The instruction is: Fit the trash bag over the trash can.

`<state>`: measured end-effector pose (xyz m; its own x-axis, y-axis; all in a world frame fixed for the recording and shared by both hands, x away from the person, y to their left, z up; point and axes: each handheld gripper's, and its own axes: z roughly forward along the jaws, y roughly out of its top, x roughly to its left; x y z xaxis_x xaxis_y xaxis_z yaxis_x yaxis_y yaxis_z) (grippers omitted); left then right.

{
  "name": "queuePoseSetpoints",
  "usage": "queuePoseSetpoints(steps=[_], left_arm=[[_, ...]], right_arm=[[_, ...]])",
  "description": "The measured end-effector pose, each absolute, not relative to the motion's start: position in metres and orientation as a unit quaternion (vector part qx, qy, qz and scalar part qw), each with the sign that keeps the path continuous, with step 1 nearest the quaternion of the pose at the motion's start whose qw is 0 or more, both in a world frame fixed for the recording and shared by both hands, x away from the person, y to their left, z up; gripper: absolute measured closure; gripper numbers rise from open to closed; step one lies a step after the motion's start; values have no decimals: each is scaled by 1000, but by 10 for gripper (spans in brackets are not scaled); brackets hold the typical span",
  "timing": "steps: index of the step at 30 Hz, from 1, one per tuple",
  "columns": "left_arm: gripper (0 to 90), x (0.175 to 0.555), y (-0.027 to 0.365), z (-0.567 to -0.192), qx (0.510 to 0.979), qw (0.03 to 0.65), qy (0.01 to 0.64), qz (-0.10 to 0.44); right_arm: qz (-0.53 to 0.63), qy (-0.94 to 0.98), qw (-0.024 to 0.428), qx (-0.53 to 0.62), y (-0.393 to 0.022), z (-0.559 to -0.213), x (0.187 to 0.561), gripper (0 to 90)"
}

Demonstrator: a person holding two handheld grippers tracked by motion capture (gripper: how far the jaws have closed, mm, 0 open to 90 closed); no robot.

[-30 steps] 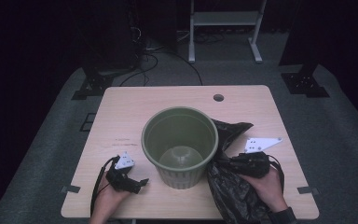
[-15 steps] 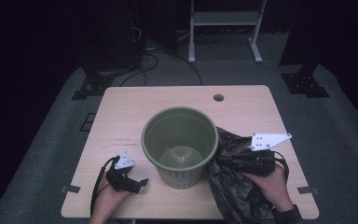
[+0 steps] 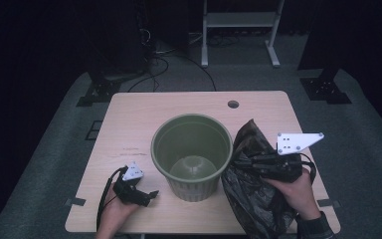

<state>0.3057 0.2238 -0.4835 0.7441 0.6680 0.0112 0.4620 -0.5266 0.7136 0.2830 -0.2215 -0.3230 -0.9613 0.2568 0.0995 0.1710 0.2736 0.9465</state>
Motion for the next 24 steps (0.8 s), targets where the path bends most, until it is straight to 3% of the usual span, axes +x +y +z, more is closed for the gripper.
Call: queuePoseSetpoints(steps=[24], left_arm=[[0,306,224,-484,862,360,328,143]], right_arm=[[592,803,24,72,-161,-270,297,889]])
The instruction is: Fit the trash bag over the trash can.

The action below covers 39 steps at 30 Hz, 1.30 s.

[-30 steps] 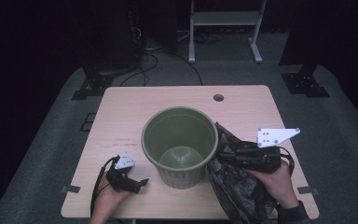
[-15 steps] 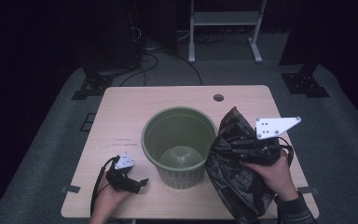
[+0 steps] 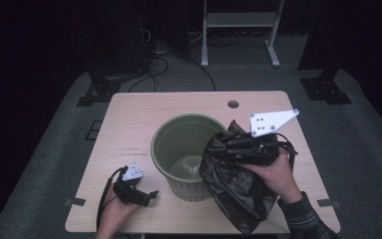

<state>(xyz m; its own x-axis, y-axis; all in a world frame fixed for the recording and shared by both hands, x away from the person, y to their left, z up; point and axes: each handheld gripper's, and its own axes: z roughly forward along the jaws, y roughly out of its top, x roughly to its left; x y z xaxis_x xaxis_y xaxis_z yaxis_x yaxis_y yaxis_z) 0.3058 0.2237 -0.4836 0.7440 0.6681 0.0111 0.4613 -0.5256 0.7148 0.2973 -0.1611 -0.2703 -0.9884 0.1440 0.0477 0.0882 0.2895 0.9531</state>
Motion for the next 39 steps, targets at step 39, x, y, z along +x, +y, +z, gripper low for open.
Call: queuePoseSetpoints(steps=[39], left_arm=[[0,305,223,-484,863,361,324,142]], right_arm=[[591,802,-77,25,-8,-264,339,887]])
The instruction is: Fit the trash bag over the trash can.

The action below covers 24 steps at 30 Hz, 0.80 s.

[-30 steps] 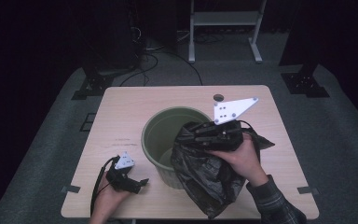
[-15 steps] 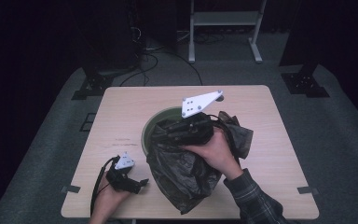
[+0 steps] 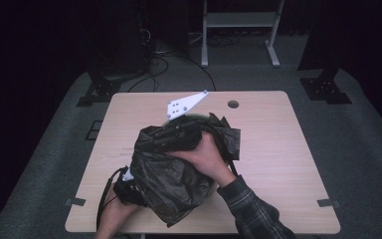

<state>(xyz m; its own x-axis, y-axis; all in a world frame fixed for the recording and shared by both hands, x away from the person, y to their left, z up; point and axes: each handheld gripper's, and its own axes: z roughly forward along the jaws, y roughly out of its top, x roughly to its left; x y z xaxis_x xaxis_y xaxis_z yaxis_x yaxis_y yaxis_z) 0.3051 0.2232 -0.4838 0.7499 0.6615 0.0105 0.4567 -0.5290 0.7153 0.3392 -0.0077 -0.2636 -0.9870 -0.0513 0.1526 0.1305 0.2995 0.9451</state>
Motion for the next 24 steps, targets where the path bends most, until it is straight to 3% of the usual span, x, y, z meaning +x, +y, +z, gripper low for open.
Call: queuePoseSetpoints(steps=[9,24], left_arm=[[0,305,223,-484,864,360,321,141],[0,305,223,-484,863,362,322,141]], right_arm=[[-600,-795,92,-18,5,-264,337,886],[-588,-805,51,-55,-56,-263,343,886]])
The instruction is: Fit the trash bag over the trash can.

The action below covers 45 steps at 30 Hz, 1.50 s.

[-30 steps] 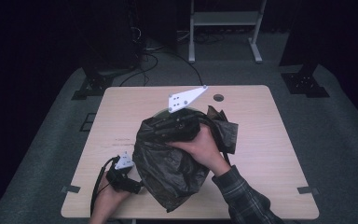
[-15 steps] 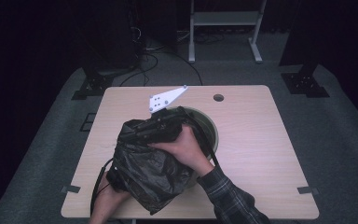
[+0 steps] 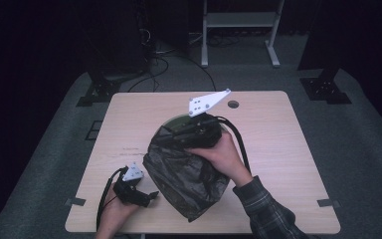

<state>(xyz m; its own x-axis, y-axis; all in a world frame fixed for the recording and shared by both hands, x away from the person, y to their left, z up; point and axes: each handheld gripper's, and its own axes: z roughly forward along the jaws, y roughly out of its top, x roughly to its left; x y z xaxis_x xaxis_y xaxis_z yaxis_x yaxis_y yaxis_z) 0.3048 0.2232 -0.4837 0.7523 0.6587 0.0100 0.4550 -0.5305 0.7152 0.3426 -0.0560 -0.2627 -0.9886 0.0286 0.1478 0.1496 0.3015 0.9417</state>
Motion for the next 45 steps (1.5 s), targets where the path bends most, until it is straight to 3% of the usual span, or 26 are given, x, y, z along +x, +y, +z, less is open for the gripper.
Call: queuePoseSetpoints(steps=[14,21,32,45], left_arm=[[0,305,223,-484,864,361,322,141],[0,305,223,-484,863,361,324,141],[0,304,226,-482,863,359,328,139],[0,297,232,-453,851,395,312,149]], right_arm=[[-523,-846,-12,-99,-118,-254,342,887],[-515,-848,-18,-124,-140,-266,347,886],[-513,-847,-26,-141,-147,-288,357,885],[-500,-853,-42,-144,-144,-296,360,882]])
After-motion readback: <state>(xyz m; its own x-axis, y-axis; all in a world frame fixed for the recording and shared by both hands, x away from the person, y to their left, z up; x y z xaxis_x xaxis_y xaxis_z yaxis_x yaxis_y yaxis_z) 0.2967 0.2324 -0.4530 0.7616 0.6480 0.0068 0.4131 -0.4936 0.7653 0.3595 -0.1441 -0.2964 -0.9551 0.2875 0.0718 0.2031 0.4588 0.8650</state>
